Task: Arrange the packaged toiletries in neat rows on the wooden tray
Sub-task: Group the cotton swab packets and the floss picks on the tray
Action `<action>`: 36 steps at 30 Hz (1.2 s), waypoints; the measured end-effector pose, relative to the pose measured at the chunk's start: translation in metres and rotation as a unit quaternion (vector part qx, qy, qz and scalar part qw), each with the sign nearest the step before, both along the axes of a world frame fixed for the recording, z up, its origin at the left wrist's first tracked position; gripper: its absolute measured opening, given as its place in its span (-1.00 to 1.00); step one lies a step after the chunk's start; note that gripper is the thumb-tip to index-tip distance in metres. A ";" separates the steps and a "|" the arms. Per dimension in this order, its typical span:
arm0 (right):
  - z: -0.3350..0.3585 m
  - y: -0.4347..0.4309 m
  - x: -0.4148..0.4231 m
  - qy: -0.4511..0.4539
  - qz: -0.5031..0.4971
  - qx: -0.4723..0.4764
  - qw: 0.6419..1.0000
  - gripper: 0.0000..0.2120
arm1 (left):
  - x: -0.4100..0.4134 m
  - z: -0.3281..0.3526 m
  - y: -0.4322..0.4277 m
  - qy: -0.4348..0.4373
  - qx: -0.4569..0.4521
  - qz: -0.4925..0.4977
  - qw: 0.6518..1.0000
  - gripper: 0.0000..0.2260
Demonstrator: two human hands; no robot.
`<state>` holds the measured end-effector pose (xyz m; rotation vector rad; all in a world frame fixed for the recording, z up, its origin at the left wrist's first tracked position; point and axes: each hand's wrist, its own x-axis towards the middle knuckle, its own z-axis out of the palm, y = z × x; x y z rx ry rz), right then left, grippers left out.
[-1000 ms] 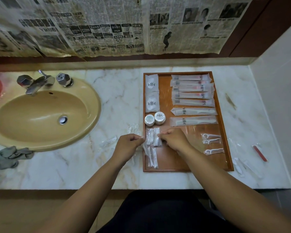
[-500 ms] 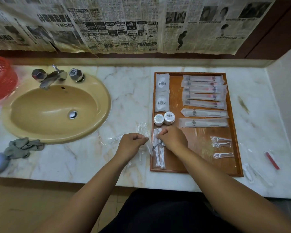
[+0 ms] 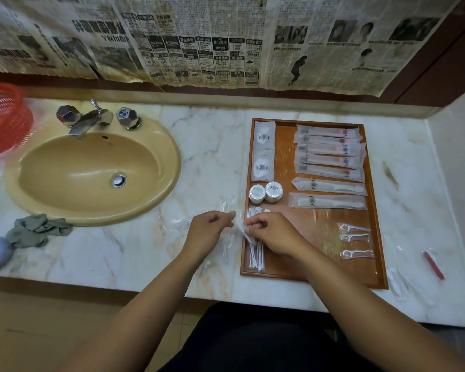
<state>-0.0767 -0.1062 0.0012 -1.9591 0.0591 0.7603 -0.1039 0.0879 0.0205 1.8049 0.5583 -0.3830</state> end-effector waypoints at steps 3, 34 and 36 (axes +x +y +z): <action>0.000 -0.003 0.000 -0.001 -0.027 -0.020 0.999 -0.80 | 0.016 -0.015 0.005 -0.028 0.241 -0.050 0.969 -0.74; -0.001 -0.019 -0.013 0.067 -0.115 0.035 0.990 -0.96 | 0.044 -0.052 -0.025 0.005 0.277 -0.191 0.942 -0.66; 0.001 -0.022 -0.014 0.074 -0.123 0.040 0.989 -0.96 | 0.045 -0.051 -0.027 0.008 0.296 -0.204 0.933 -0.84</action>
